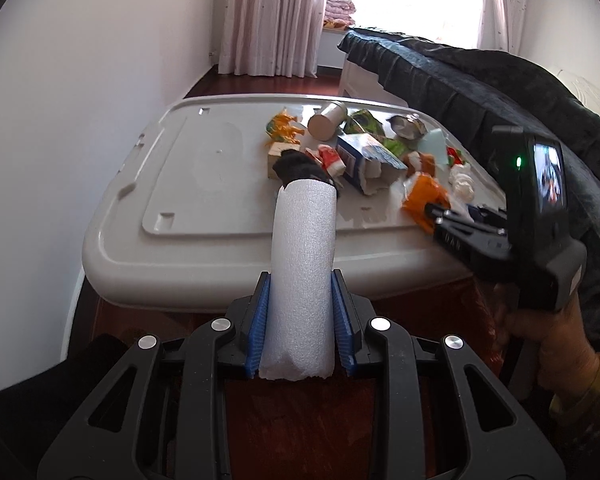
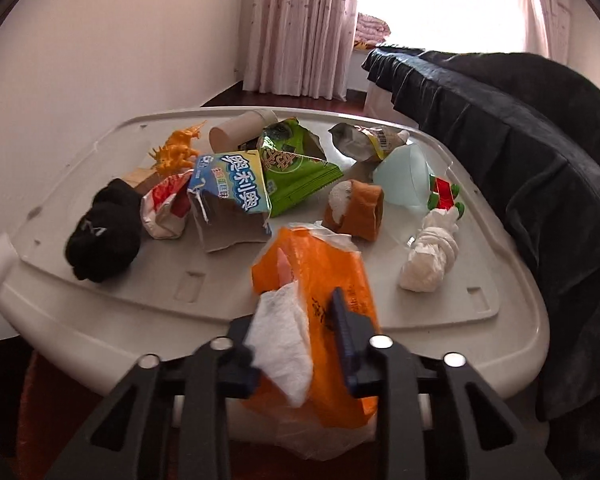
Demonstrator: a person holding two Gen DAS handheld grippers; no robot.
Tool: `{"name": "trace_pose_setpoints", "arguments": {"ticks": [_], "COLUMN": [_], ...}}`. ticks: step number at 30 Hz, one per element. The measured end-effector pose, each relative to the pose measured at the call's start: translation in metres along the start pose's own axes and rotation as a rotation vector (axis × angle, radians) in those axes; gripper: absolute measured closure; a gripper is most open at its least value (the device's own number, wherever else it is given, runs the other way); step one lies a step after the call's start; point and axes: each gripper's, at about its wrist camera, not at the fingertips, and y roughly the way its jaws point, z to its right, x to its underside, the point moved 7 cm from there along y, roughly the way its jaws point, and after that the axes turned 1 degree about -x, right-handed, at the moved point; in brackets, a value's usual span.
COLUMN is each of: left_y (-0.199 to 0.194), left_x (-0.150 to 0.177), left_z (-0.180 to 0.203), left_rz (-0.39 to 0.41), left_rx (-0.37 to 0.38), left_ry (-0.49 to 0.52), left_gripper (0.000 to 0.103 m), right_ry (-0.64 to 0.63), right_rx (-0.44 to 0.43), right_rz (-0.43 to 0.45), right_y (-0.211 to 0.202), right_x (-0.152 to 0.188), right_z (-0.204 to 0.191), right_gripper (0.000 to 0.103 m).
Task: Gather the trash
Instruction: 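Lower both held items into the orange bin and open both grippers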
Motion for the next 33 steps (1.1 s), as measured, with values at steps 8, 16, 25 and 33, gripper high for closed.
{"name": "trace_pose_setpoints", "arguments": {"ticks": [8, 16, 25, 33], "left_y": [-0.019, -0.008, -0.007, -0.016], "left_x": [0.048, 0.092, 0.091, -0.008], "left_z": [0.018, 0.016, 0.001, 0.001], "left_rz": [-0.137, -0.327, -0.346, -0.035], "left_rx": [0.055, 0.111, 0.018, -0.001], "left_ry": [0.032, -0.051, -0.115, -0.067], "left_gripper": [0.074, 0.071, 0.024, 0.012], "right_ry": [-0.010, -0.021, 0.064, 0.095], "right_rx": [-0.128, -0.139, -0.073, 0.015], "right_rz": [-0.059, -0.254, -0.197, 0.060], "right_y": [-0.084, -0.097, -0.104, -0.130], "right_x": [0.032, 0.115, 0.112, 0.026], "right_z": [-0.026, -0.040, -0.013, 0.024], "right_gripper": [0.077, 0.070, 0.017, 0.006]}}
